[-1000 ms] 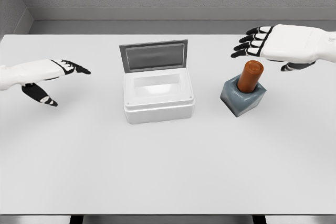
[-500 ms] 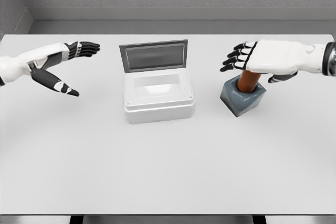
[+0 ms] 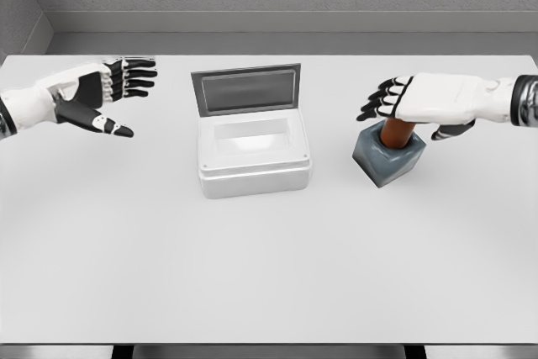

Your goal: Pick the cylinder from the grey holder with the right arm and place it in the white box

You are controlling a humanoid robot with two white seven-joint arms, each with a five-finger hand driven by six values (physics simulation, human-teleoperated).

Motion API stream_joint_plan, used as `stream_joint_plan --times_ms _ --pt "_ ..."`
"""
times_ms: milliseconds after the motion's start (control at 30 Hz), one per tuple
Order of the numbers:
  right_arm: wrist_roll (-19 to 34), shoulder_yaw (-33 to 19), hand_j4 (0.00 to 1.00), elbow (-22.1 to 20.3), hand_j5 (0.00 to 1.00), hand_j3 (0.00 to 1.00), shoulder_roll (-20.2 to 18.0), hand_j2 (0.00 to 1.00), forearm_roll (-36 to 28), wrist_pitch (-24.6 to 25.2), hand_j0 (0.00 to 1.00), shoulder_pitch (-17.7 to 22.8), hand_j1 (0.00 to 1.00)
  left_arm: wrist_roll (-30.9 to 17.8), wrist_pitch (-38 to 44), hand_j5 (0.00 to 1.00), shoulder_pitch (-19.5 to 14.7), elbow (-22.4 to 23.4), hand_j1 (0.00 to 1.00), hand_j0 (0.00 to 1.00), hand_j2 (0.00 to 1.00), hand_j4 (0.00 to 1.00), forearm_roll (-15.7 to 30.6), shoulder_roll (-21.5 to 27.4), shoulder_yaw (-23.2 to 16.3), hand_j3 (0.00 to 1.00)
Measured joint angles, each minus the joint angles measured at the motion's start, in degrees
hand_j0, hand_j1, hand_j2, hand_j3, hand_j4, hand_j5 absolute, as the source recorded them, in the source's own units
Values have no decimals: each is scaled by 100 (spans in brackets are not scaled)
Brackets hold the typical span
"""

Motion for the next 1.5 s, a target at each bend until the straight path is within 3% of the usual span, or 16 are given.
stream_joint_plan --times_ms 300,600,667,700,767,833,867,1100,1233,1500 --pt "0 7 100 196 100 100 195 100 49 0 100 -44 100 0 91 100 53 208 100 100 100 100 376 -108 20 100" --pt "0 73 100 231 100 100 219 100 101 0 100 -44 100 0 561 100 132 784 100 100 100 100 350 -690 498 100" --pt "0 90 99 232 99 99 223 99 127 -1 99 -44 99 0 575 99 1009 785 99 99 99 99 150 -848 946 99" --pt "0 94 91 232 91 91 227 91 159 1 91 -70 91 0 600 98 1169 766 98 98 98 98 -42 -979 1304 98" --pt "0 102 71 232 71 71 231 71 228 1 71 -70 71 0 800 98 1081 765 98 98 98 98 -356 -1145 1808 98" --pt "0 122 51 232 51 51 234 51 258 1 51 -79 51 1 946 98 1090 766 98 98 98 98 -585 -1242 2115 98" --pt "0 132 47 232 47 47 234 47 267 1 47 -79 47 1 989 99 1090 763 99 99 99 99 -650 -1265 2209 99" --pt "-3 163 34 232 34 34 234 34 285 3 34 -114 34 0 1050 100 1028 740 100 100 100 100 -772 -1222 2368 100" --pt "1 165 34 232 34 34 214 34 292 -1 34 -149 34 0 1054 100 1028 737 100 100 100 100 -736 -1119 2347 100" --pt "3 177 34 156 34 34 247 34 206 -3 34 -764 34 0 1011 100 1072 310 100 100 100 100 -786 -980 2226 100"
